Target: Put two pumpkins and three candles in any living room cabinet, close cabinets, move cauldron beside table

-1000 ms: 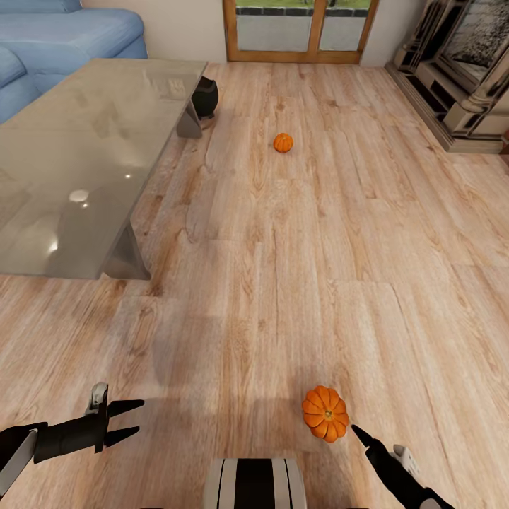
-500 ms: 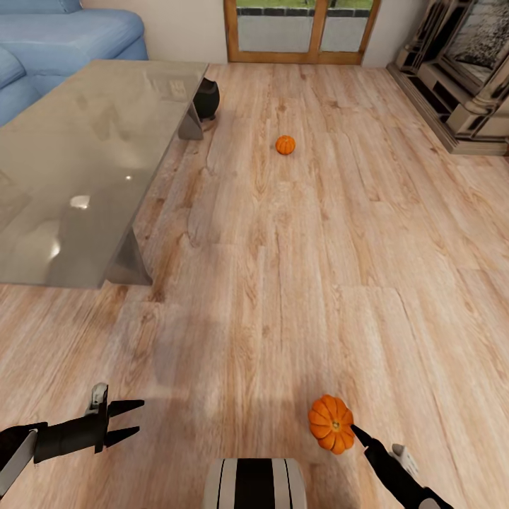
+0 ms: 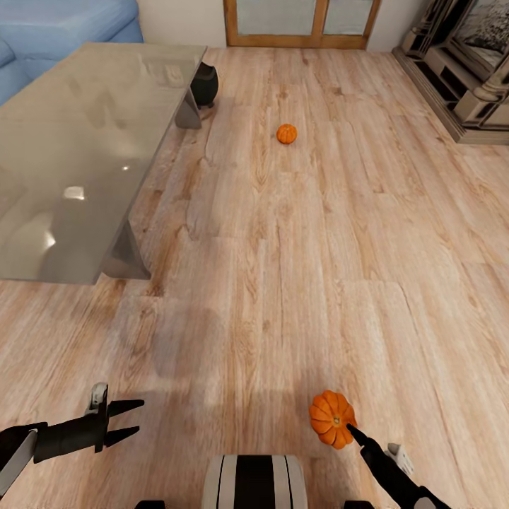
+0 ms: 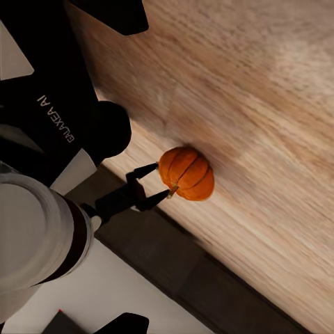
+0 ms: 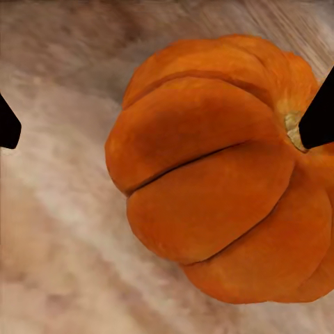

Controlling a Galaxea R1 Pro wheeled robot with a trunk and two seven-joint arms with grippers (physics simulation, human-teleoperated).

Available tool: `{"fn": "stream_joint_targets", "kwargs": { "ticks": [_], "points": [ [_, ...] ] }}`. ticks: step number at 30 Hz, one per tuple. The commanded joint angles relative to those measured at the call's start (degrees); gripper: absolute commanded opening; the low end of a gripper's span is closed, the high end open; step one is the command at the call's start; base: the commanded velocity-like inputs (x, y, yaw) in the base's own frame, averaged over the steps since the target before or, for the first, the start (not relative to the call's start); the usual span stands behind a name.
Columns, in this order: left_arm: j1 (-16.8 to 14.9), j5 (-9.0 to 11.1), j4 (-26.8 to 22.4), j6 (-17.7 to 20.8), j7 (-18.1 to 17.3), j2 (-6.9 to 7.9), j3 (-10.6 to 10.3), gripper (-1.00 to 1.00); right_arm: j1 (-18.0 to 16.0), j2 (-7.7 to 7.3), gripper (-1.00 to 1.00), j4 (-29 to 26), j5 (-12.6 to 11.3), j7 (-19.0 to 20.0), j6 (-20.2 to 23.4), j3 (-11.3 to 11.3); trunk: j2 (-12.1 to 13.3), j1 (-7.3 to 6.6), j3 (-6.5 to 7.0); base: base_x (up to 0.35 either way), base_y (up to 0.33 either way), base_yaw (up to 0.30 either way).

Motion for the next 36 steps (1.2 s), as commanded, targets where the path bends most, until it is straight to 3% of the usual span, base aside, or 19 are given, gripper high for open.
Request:
{"fn": "stream_joint_targets", "kwargs": {
  "ticks": [1, 6, 10, 36],
  "points": [
    [0.0, 0.02, 0.0, 0.01, 0.0, 0.0, 0.0, 1.0, -0.01, 0.12, 1.0, -0.04, 0.29, 0.05, 0.05, 0.19, 0.0, 0.0, -0.01, 0.0, 0.0, 0.0],
    [0.0, 0.02, 0.0, 0.01, 0.0, 0.0, 0.01, 1.0, -0.54, 0.44, 1.0, -0.26, 0.95, 0.2, 0.12, 4.95, 0.0, 0.0, -0.01, 0.0, 0.0, 0.0],
    [0.0, 0.02, 0.0, 0.01, 0.0, 0.0, -0.05, 1.0, -0.98, 0.57, 1.0, -0.28, 0.99, 0.18, 0.06, 6.72, 0.0, 0.0, -0.01, 0.0, 0.0, 0.0],
    [0.0, 0.02, -0.06, 0.01, 0.0, -0.09, -0.17, 1.0, -1.07, 0.59, 1.0, -0.27, 0.31, -0.72, -0.32, 7.04, 0.0, 0.0, -0.01, 0.027, -0.029, 0.0]
  ]
}}
